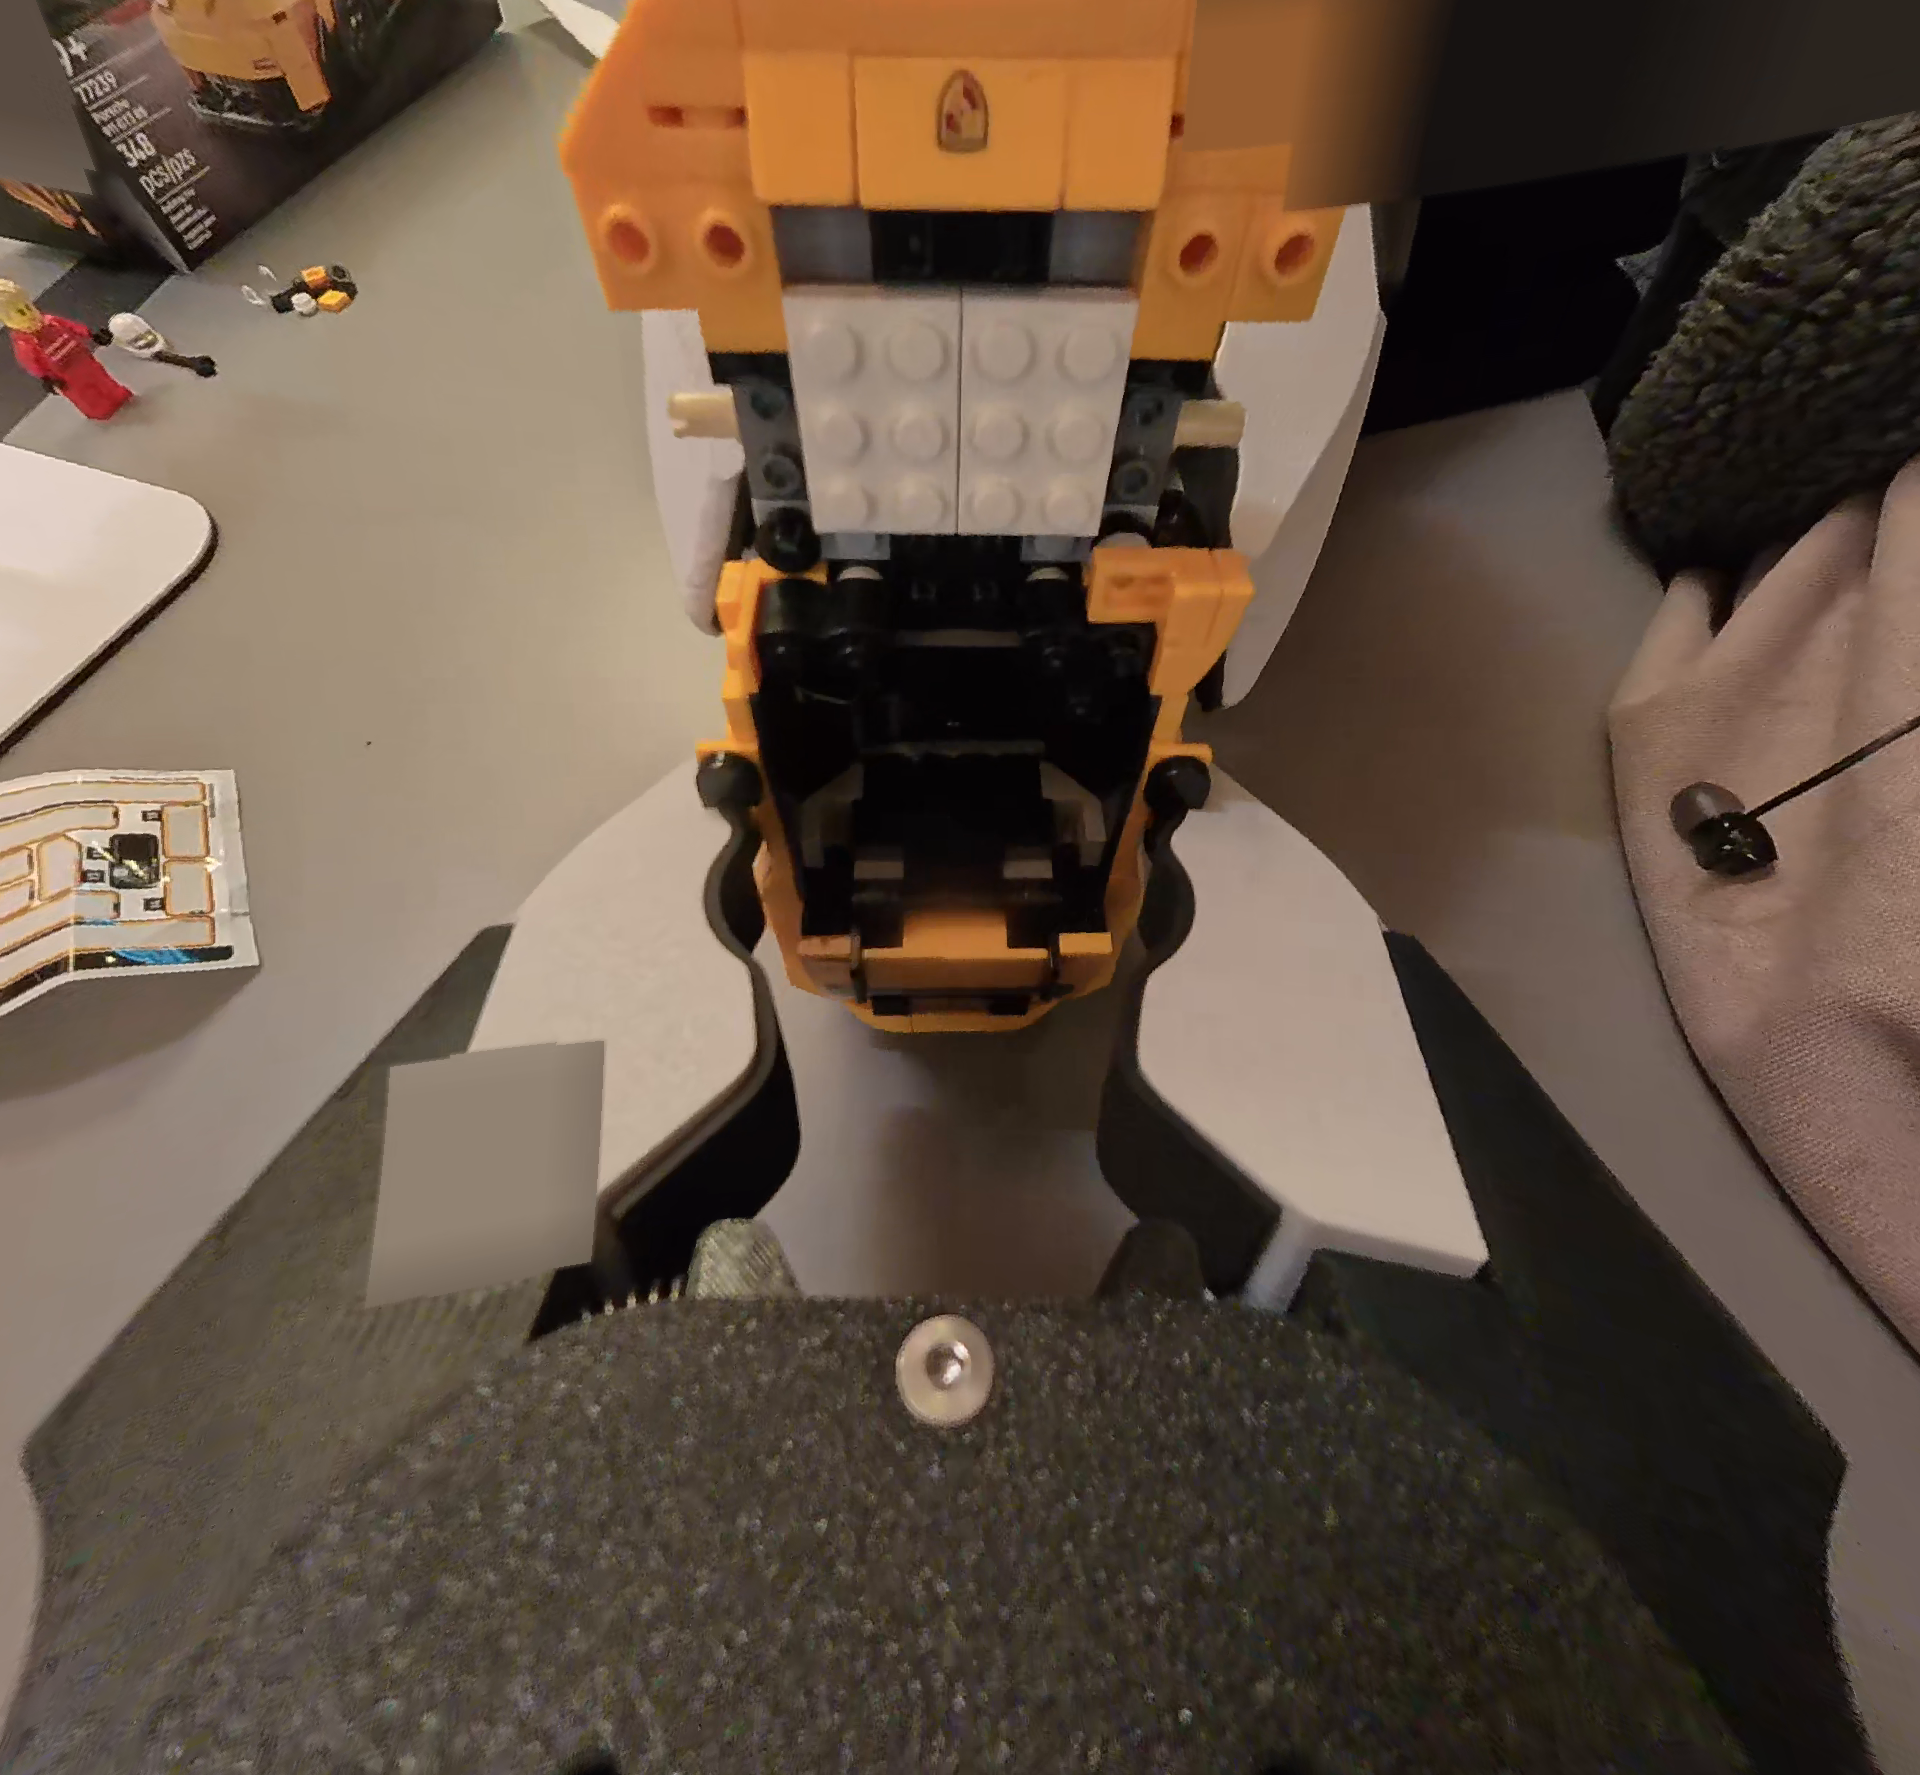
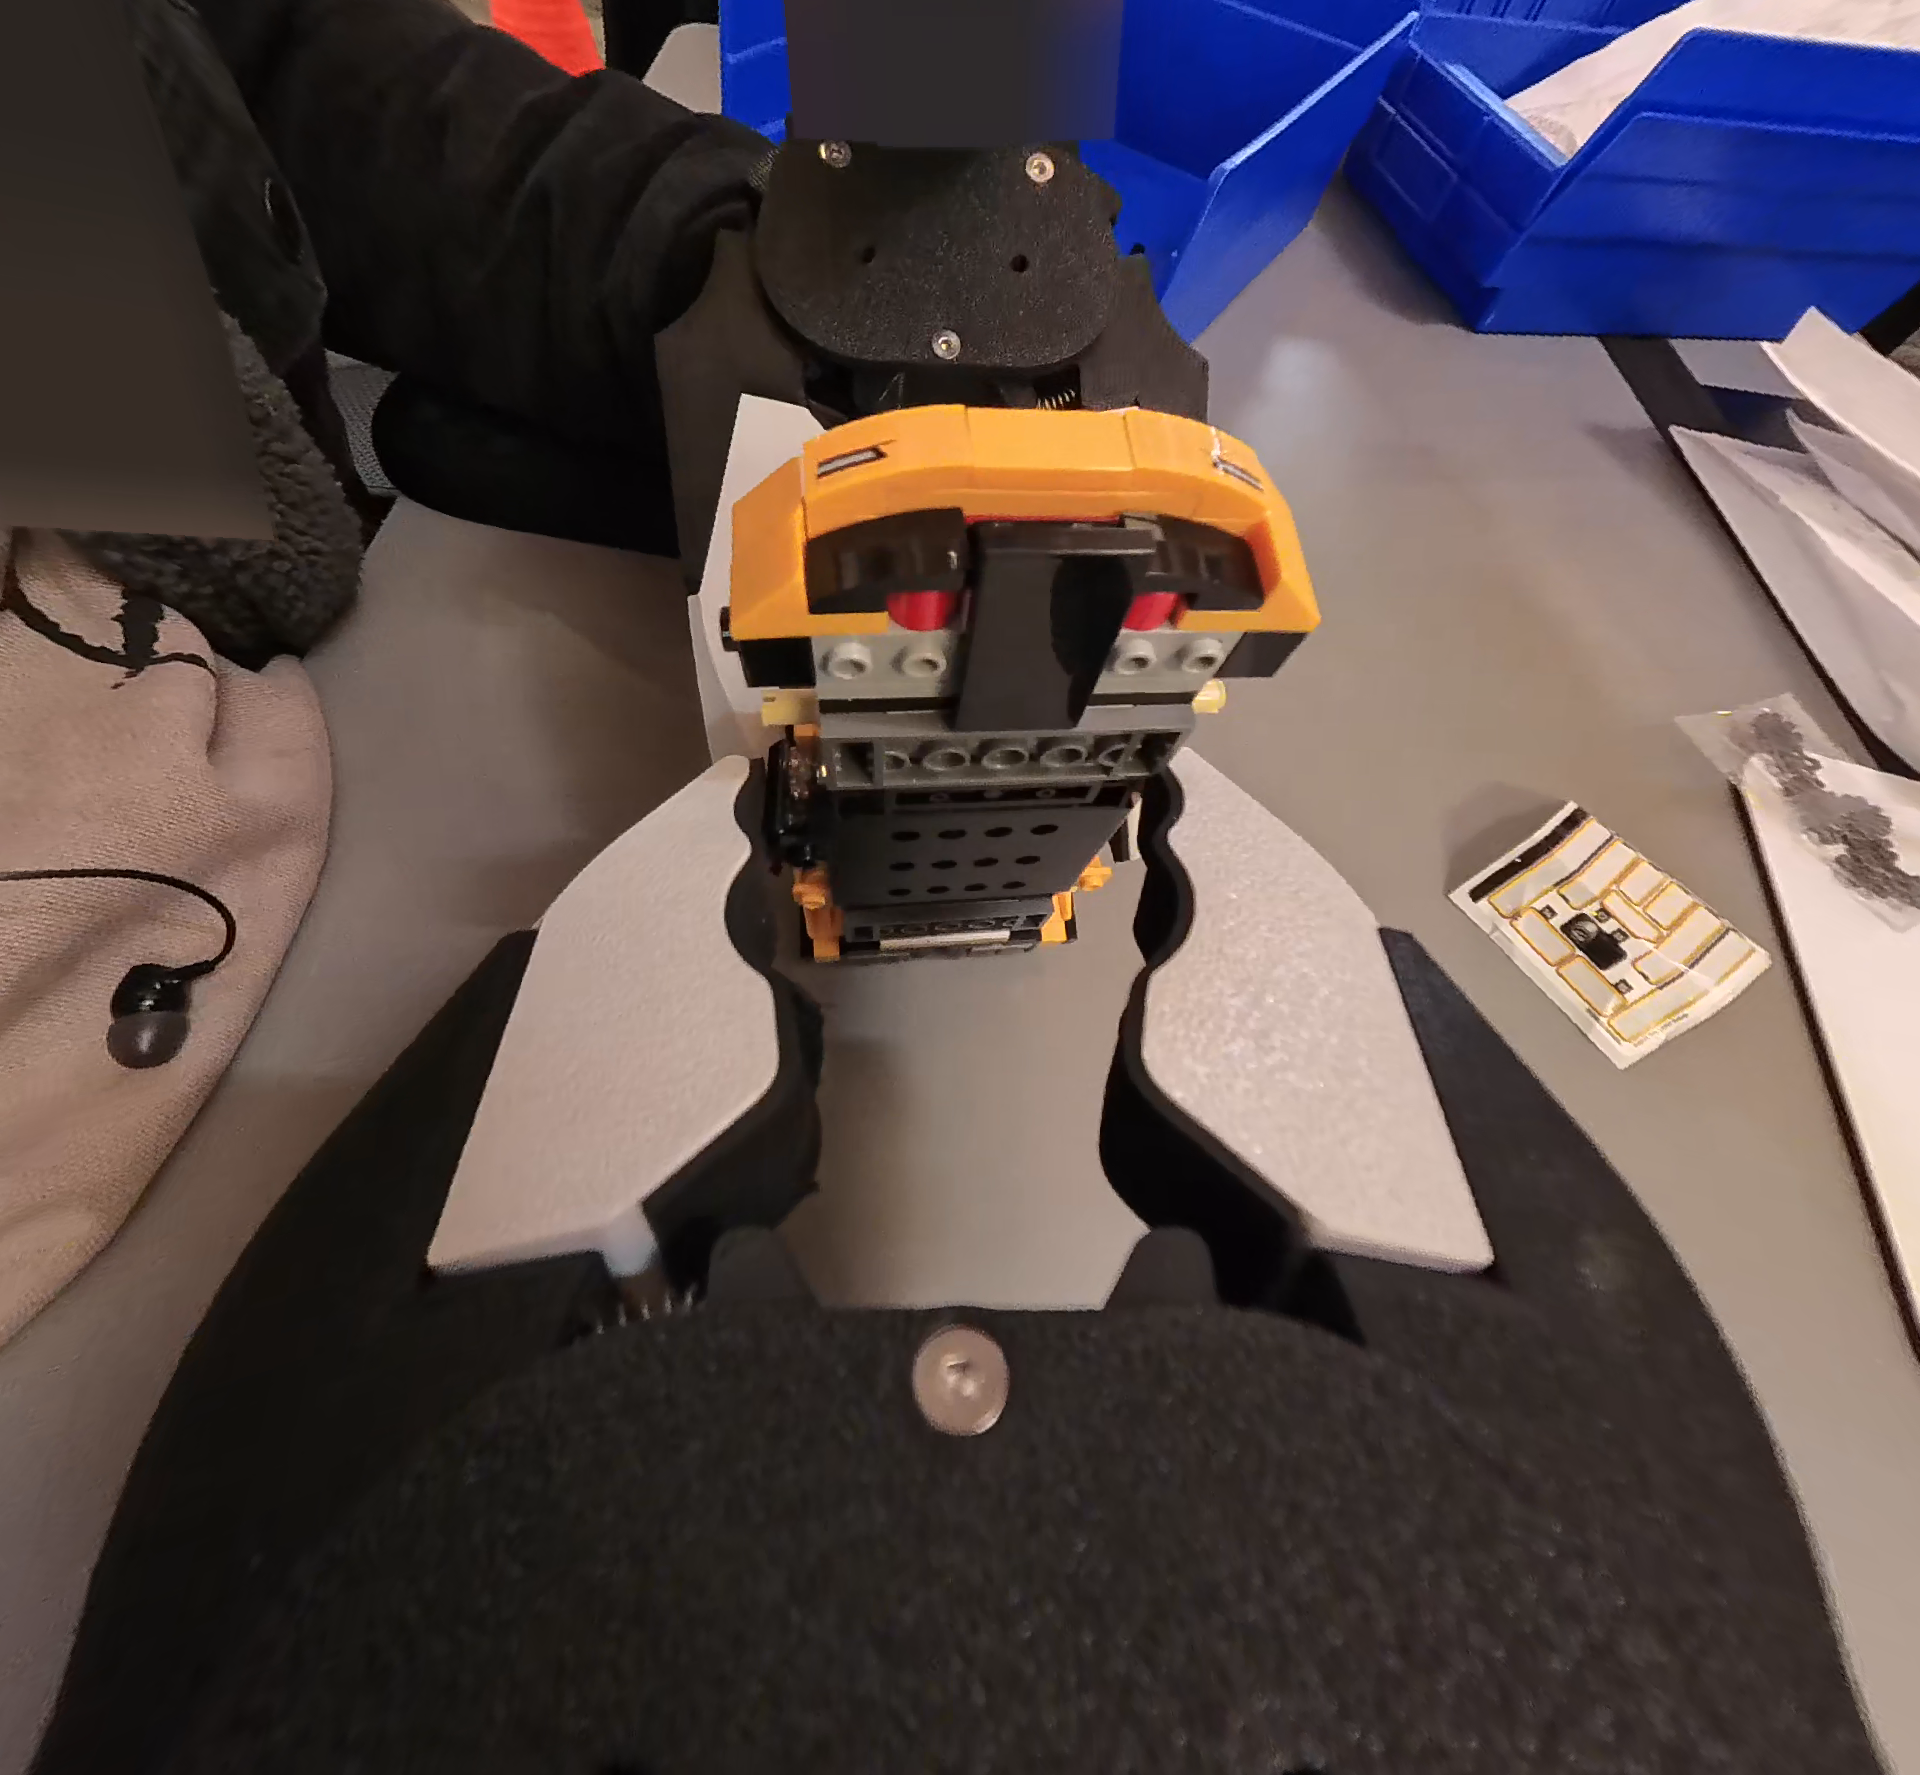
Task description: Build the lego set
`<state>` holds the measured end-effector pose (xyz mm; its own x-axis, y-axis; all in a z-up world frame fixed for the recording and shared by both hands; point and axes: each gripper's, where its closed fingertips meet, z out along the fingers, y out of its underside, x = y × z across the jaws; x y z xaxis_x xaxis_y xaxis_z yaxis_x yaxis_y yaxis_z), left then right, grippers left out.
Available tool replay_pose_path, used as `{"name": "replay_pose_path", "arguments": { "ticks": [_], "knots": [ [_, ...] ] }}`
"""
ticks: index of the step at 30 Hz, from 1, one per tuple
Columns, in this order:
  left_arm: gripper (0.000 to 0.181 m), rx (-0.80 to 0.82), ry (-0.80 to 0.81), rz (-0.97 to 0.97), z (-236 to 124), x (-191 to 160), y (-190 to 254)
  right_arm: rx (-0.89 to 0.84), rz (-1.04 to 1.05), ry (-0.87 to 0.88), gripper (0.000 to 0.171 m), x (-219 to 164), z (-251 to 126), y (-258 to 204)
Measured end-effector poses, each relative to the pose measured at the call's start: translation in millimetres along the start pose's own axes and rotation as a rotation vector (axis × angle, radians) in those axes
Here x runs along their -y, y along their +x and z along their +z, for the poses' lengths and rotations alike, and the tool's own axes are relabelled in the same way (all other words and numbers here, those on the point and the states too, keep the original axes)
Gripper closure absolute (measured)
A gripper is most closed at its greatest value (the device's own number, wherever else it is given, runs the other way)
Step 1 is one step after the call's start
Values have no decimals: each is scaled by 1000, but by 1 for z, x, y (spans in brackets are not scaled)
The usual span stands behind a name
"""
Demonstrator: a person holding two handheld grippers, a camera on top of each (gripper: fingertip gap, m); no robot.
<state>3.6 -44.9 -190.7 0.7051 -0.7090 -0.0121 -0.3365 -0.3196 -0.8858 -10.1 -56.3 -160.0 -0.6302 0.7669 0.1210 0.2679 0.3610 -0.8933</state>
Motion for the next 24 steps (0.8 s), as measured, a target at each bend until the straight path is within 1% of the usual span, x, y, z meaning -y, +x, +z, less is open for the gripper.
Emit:
{"name": "replay_pose_path", "arguments": {
  "ticks": [7,15,20,24],
  "knots": [
    [110,1,-31,14,-1,-2,1,-1,-6,0,103,0,2,-1],
    [110,-6,-27,25,-2,-2,1,-17,-10,-10,104,1,4,-1],
    [109,-16,-3,44,-3,-2,3,-36,-17,-15,103,3,5,-3],
    [110,-3,64,128,-5,0,3,-72,-104,-7,103,6,7,-7]
  ]
}}
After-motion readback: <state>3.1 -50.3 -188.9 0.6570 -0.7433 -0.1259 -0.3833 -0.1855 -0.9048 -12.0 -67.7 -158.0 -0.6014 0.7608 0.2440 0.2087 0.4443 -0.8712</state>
